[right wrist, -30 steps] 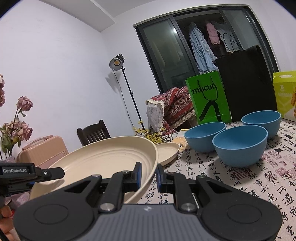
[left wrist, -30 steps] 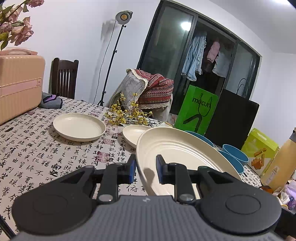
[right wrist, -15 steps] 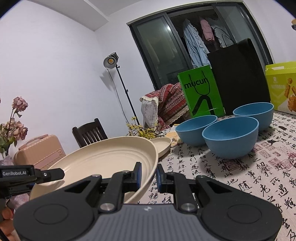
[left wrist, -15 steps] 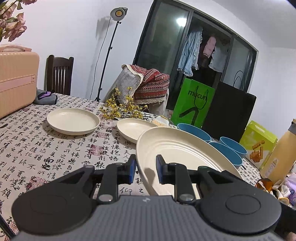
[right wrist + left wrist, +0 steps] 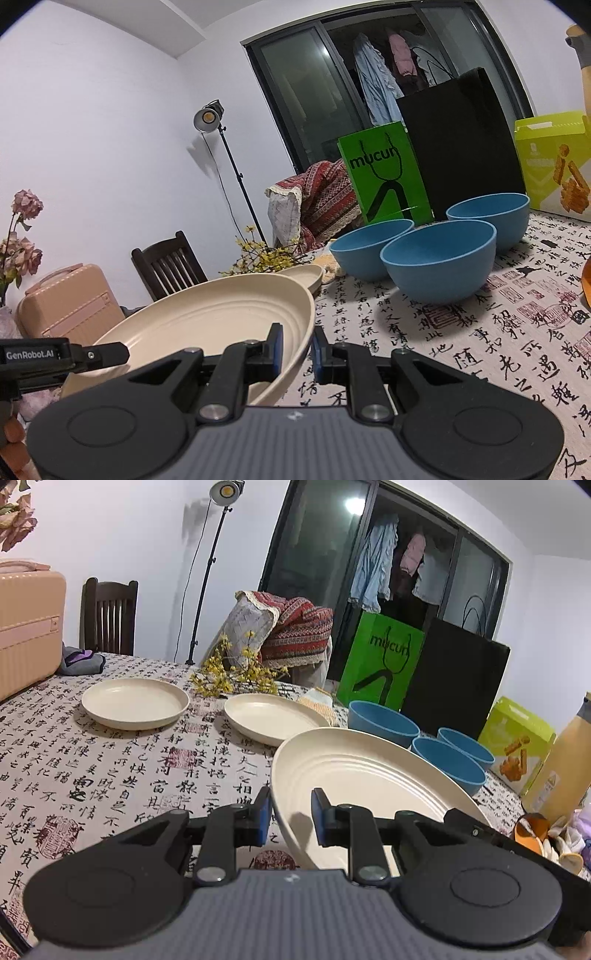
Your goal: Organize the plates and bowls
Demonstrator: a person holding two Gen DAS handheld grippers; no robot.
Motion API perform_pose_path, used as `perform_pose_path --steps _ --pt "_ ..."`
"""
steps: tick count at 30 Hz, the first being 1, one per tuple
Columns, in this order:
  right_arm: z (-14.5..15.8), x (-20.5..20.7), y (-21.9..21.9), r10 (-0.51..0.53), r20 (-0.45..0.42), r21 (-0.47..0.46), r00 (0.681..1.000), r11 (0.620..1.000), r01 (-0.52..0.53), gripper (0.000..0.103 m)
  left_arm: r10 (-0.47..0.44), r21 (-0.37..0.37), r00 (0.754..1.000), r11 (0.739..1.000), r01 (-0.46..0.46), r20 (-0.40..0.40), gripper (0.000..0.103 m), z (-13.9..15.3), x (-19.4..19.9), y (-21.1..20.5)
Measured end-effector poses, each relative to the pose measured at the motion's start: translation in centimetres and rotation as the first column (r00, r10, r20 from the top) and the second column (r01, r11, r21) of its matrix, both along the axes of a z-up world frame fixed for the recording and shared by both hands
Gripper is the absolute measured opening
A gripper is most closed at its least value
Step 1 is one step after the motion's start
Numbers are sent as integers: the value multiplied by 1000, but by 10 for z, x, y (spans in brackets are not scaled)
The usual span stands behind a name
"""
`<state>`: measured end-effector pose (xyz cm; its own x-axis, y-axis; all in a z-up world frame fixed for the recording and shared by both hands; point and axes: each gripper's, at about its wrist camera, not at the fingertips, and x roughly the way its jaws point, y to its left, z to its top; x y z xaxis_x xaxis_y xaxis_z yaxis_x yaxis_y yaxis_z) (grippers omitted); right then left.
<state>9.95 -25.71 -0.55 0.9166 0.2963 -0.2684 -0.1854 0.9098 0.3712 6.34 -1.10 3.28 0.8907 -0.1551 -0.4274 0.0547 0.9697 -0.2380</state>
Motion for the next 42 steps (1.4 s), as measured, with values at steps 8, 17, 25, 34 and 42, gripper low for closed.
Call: perform_pose_path --steps 8,17,25,34,42 --pt "-12 3 -7 -10 -30 1 1000 1000 10 15 -17 8 999 1000 17 -33 23 -9 5 -7" --pt "-23 7 -13 -17 -60 -2 998 1000 17 15 -23 20 997 1000 25 -69 23 -20 12 -14" --pt "-30 9 -18 -27 -82 -7 996 1000 26 15 -31 35 995 999 35 -92 23 -27 17 -20" --pt "-36 12 -18 -41 -95 -33 995 999 38 15 -33 49 992 998 39 -121 23 -36 24 -24" --pt "-40 18 -18 -60 -115 -54 992 997 54 15 -35 57 988 997 44 -148 23 -44 32 -28"
